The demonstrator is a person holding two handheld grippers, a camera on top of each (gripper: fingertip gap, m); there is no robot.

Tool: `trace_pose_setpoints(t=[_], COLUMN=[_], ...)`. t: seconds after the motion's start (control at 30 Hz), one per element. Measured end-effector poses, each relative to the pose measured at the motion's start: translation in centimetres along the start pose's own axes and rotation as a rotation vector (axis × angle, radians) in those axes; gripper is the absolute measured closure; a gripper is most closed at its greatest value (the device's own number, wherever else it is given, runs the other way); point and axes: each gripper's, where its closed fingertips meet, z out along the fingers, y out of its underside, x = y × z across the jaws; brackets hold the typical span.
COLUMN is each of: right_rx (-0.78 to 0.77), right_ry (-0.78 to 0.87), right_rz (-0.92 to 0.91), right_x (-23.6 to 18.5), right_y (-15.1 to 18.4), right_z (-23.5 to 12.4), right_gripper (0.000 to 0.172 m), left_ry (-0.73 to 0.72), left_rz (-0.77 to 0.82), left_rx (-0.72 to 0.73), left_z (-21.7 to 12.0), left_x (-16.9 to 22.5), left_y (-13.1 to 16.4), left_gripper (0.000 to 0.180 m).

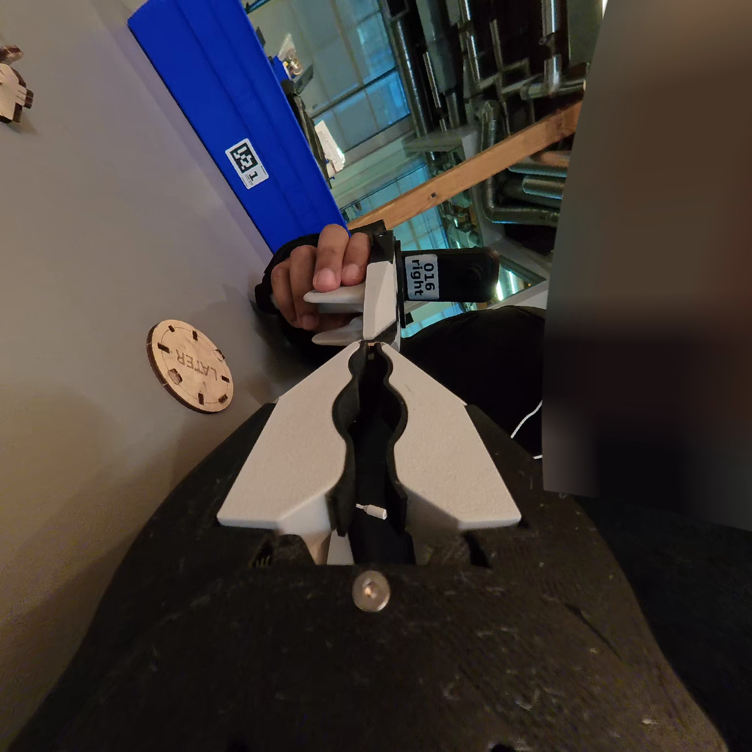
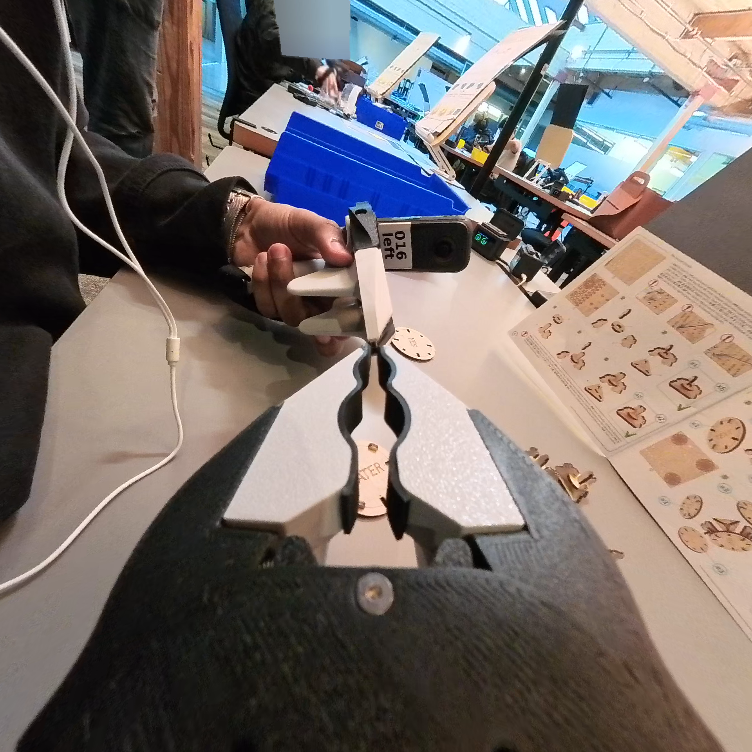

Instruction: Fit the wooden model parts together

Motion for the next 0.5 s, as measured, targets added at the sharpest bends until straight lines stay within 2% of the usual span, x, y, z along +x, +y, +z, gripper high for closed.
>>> trace_pose_setpoints(t=[0.33,0.5], right_rx=[0.002,-0.006], right_ry=[-0.020,-0.034], right_rz=[0.020,0.102], right_x=[-0.06,0.46], right_y=[-0.22,-0.17], right_z=[-0.19,-0.35], right_gripper=[0.171,0.171], left_ry=[-0.002,-0.031], left_rz=[0.002,0.021], left_rx=[-0.001,0.018], left_z=[0.03,-0.21], left_x=[0.01,-0.27], left_y=[0.04,-0.33], left_gripper=[0.175,0.173])
